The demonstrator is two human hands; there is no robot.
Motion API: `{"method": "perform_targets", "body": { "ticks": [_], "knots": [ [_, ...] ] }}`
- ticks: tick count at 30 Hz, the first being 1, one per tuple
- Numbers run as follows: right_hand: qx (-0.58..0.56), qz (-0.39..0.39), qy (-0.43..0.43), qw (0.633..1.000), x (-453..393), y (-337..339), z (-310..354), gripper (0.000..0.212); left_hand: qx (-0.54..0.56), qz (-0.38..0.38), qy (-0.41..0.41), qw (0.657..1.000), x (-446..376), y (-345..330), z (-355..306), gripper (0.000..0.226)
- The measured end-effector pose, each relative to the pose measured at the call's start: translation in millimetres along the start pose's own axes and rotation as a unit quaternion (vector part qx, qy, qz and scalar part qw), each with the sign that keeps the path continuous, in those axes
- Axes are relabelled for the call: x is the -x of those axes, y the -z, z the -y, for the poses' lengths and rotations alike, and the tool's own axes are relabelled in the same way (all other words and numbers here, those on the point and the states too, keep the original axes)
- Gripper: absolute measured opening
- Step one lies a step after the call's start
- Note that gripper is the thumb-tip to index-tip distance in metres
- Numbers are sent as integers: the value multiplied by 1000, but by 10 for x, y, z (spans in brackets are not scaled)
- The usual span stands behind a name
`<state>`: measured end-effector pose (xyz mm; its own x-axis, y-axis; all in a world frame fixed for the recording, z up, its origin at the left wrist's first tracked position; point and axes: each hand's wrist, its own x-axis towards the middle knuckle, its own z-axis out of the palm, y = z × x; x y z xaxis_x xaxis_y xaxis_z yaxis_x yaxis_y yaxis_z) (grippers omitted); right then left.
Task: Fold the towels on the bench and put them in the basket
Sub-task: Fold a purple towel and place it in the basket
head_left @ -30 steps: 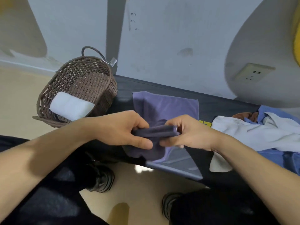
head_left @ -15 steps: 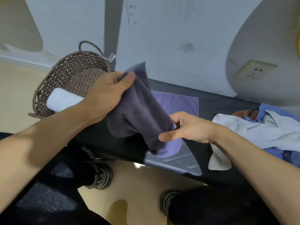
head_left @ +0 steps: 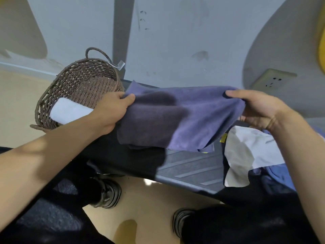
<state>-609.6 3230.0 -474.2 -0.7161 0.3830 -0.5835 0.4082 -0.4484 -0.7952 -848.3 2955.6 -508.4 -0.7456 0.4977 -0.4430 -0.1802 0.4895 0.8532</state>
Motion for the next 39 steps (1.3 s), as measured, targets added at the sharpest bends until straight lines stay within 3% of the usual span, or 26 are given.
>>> {"method": "perform_targets", "body": {
  "ticks": [2, 6, 10, 11, 13, 15, 16, 18, 21, 26, 30, 32, 36, 38, 39],
  "knots": [
    [-8, -37, -12, 999, -96, -92, -118, 6, 10, 3, 27, 1000, -69, -63, 133, 16],
    [58, -78, -34, 995, -218, -218, -416, 13, -30, 37, 63, 997, -126, -147, 407, 17],
    [171, -161, -31, 972, -264, -363, -622, 54, -255, 56, 53, 964, -97, -168, 698, 35],
    [251, -163, -29, 954, -258, -391, -654, 64, -297, 54, 56, 952, -91, -164, 746, 47],
    [473, -162, -38, 865, -213, -424, -722, 66, -362, 68, 84, 926, -53, -149, 781, 66],
    [619, -138, -47, 772, -147, -450, -785, 35, -430, 103, 83, 893, 4, -144, 778, 71],
    [647, -118, -60, 751, -130, -461, -811, 30, -454, 118, 56, 881, 35, -144, 783, 68],
    [655, -85, -92, 746, -126, -475, -873, 38, -474, 130, -21, 871, 103, -165, 791, 54],
    [683, -87, -54, 723, -133, -532, -910, 57, -493, 85, -99, 860, 146, -213, 775, 36],
    [726, -72, -61, 681, -115, -628, -1033, 60, -503, 74, -124, 852, 137, -209, 667, 22],
    [715, -55, -17, 697, -114, -619, -1020, 24, -502, 51, -134, 853, 95, -211, 633, 32],
    [691, -54, -14, 721, -92, -614, -838, 10, -465, 48, -130, 874, 57, -193, 590, 31],
    [610, 3, -106, 785, 23, -396, -411, 3, -338, 47, -79, 937, 7, -166, 526, 33],
    [541, 56, -172, 821, 132, -235, -321, 9, -261, 74, -33, 962, 31, -189, 565, 37],
    [527, 79, -198, 823, 178, -168, -312, 14, -218, 98, 1, 971, 52, -208, 614, 38]
  ]
}}
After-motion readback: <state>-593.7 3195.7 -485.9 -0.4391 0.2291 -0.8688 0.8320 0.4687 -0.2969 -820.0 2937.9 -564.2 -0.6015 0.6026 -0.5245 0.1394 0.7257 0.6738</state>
